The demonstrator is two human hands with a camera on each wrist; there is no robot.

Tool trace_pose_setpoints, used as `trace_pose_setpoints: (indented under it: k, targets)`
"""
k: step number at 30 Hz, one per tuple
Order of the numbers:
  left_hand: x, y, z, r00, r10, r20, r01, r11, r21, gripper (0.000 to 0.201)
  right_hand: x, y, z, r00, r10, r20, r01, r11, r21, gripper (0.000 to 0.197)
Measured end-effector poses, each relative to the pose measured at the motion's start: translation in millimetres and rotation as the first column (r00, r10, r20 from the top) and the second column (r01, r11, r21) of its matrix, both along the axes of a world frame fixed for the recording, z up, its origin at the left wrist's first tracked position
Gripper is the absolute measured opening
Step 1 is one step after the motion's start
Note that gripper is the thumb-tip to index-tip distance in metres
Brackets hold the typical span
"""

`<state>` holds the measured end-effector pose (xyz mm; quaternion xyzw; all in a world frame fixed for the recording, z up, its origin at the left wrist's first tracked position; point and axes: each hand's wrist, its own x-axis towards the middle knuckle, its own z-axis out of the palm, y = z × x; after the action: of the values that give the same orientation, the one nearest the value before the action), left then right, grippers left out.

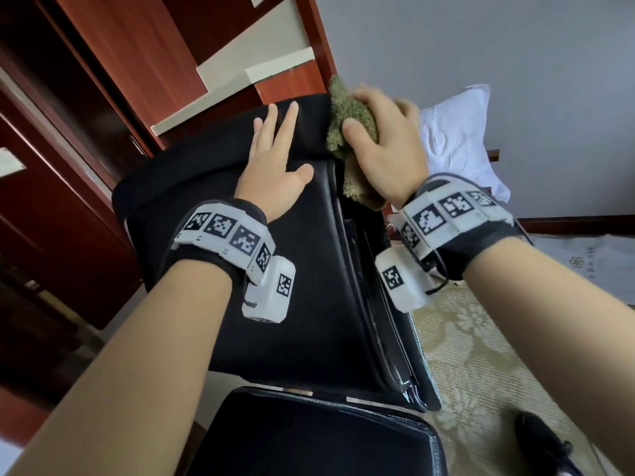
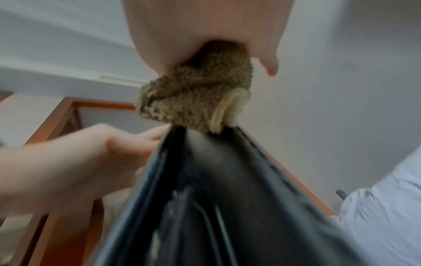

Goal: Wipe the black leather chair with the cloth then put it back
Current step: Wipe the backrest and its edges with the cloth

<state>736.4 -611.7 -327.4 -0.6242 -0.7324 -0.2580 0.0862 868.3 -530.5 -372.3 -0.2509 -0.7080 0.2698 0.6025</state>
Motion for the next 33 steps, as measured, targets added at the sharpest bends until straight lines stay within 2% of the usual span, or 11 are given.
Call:
trace_pose_setpoints:
  k: [3, 4, 9, 13, 18, 19, 21, 23, 29, 31, 33]
  targets:
    - [0, 1, -2, 1.0, 0.007, -0.008, -0.007, 1.0, 0.003, 0.075, 1, -6, -10, 0.965, -0.25, 0.086, 0.238, 0.963, 0.123, 0.044]
    - [1, 1, -3, 1.0, 0.006, -0.009, -0.006, 1.0, 0.005, 0.075, 3, -7, -11, 0.952, -0.29, 0.095, 0.273, 0.949, 0.16, 0.046]
    - [1, 2, -3, 1.0, -0.004, -0.002, 0.004, 1.0, 0.012, 0.074, 4, -4, -14, 0.988, -0.132, 0.073, 0.121, 0.982, 0.147, 0.045]
    - [1, 2, -3, 1.0, -0.014, 0.0, 0.014, 1.0, 0.027, 0.074, 8, -11, -28, 0.993, -0.095, 0.072, 0.085, 0.988, 0.133, 0.048]
    - [0, 5, -7, 1.0, -0.017, 0.005, 0.017, 0.999, 0.038, 0.074, 6, -17, -28, 0.929, -0.307, 0.207, 0.259, 0.938, 0.23, 0.052]
    - [0, 5, -8, 1.0, -0.014, -0.003, 0.014, 0.999, 0.044, 0.073, 5, -14, -29, 0.942, -0.282, 0.184, 0.237, 0.944, 0.23, 0.05]
    - [0, 4, -13, 0.999, -0.012, -0.032, 0.013, 0.998, 0.053, 0.07, 7, -8, -38, 0.989, -0.121, 0.085, 0.106, 0.98, 0.17, 0.047]
    - [-1, 1, -18, 0.998, -0.018, -0.056, 0.021, 0.998, 0.053, 0.069, 9, -6, -54, 1.0, -0.012, -0.006, 0.013, 0.992, 0.128, 0.046]
    - [-2, -7, -48, 0.994, -0.036, -0.104, 0.044, 0.997, 0.068, 0.065, 20, -11, -87, 0.999, 0.041, 0.029, -0.045, 0.987, 0.154, 0.046]
    - [-5, -9, -58, 0.991, -0.019, -0.131, 0.028, 0.997, 0.069, 0.064, 26, -8, -79, 0.996, 0.091, -0.026, -0.086, 0.987, 0.135, 0.045]
    - [-8, -13, -62, 0.991, -0.01, -0.133, 0.018, 0.998, 0.06, 0.065, 28, -4, -60, 0.991, 0.076, -0.11, -0.059, 0.987, 0.147, 0.044]
